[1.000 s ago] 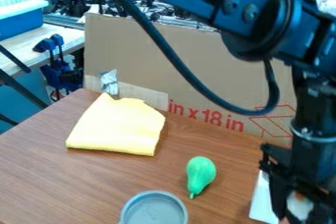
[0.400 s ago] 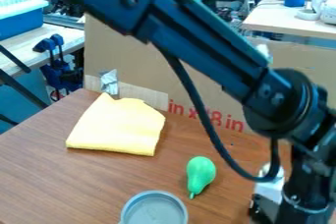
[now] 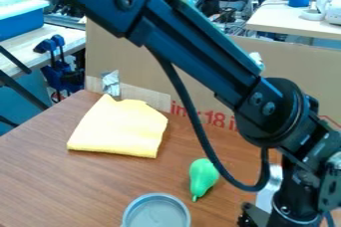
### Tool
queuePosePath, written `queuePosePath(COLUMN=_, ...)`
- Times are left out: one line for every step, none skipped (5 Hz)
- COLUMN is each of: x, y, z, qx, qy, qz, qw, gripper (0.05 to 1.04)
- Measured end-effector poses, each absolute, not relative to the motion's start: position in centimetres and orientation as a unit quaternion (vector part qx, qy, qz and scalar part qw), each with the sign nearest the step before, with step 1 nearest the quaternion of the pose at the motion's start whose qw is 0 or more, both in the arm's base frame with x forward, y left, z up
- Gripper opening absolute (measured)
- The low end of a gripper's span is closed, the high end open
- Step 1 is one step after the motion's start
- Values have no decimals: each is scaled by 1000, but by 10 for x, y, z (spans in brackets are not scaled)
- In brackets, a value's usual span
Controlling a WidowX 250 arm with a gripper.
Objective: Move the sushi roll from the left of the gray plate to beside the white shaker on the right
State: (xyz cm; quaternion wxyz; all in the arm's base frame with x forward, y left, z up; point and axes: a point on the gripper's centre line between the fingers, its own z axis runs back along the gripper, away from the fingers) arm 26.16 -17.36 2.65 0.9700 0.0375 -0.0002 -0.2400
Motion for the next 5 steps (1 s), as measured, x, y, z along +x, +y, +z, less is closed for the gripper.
queuePosePath(x=257, y=-170, z=59, qx=29, qy=-65, qz=-183, qw=981, gripper=1004)
queuePosePath(x=255, y=-174, z=93, qx=-1, qy=-121, qz=-174, qw=977, gripper=1009)
queuePosePath(x=254, y=-175, z=110, qx=-15, qy=-141, qz=-177, qw=974, gripper=1006)
queuePosePath(x=244, y=-164, z=139, qx=-6, qy=-121, qz=-143, qw=982, gripper=1006)
queuePosePath(x=243, y=-152, z=158, qx=13, qy=-109, qz=-116, qw=987, gripper=1006)
